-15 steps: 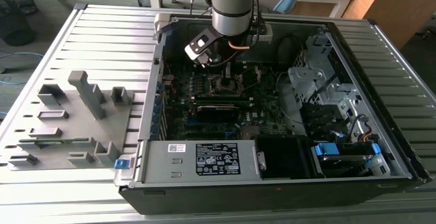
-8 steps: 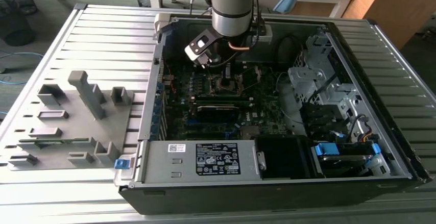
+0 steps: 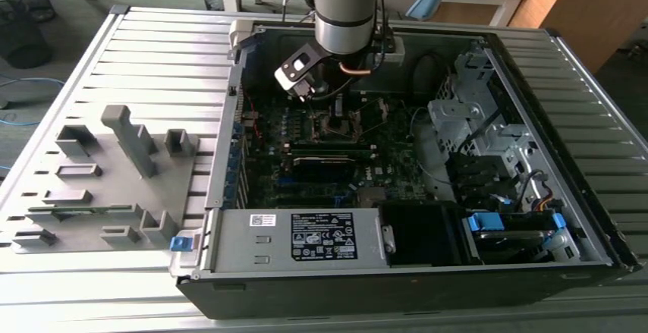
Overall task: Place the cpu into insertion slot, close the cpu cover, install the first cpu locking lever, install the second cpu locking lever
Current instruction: 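Place the cpu into insertion slot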
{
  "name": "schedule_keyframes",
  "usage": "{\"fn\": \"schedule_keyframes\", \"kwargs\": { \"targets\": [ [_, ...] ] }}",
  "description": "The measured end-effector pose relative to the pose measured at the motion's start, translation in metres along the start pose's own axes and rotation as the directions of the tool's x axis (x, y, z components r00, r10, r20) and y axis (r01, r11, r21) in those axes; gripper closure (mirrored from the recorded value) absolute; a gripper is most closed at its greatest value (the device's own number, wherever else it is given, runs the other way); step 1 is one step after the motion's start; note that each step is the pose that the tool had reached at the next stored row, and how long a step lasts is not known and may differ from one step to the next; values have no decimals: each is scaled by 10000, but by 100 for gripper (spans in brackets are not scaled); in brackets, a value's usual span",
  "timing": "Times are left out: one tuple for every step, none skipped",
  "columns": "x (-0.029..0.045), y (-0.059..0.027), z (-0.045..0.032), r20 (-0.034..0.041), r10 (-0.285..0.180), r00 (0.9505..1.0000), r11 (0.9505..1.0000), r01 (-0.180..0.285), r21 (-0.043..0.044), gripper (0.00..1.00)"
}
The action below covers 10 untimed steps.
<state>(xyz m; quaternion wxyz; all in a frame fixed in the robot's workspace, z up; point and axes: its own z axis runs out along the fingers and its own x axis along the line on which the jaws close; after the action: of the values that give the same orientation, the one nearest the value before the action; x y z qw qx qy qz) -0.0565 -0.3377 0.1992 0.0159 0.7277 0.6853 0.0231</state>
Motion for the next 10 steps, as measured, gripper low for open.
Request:
{"fn": "schedule_keyframes", "kwargs": {
  "targets": [
    [0,0,0,0,0,10000,10000,0,0,89],
    [0,0,1,0,0,10000,10000,0,0,89],
    [0,0,1,-1,0,10000,10000,0,-1,89],
    [0,0,2,-2,0,10000,10000,0,-2,89],
    [0,0,2,-3,1,10000,10000,-1,-2,89],
    [1,0,1,-4,1,10000,10000,-1,-3,89],
    [1,1,-2,-7,1,10000,10000,-1,-5,89],
    [2,1,-6,-12,1,10000,10000,-1,-8,89],
    [3,2,-13,-17,1,10000,10000,-1,-10,89],
    [2,2,-27,-8,1,10000,10000,-1,-6,89]
  ]
}}
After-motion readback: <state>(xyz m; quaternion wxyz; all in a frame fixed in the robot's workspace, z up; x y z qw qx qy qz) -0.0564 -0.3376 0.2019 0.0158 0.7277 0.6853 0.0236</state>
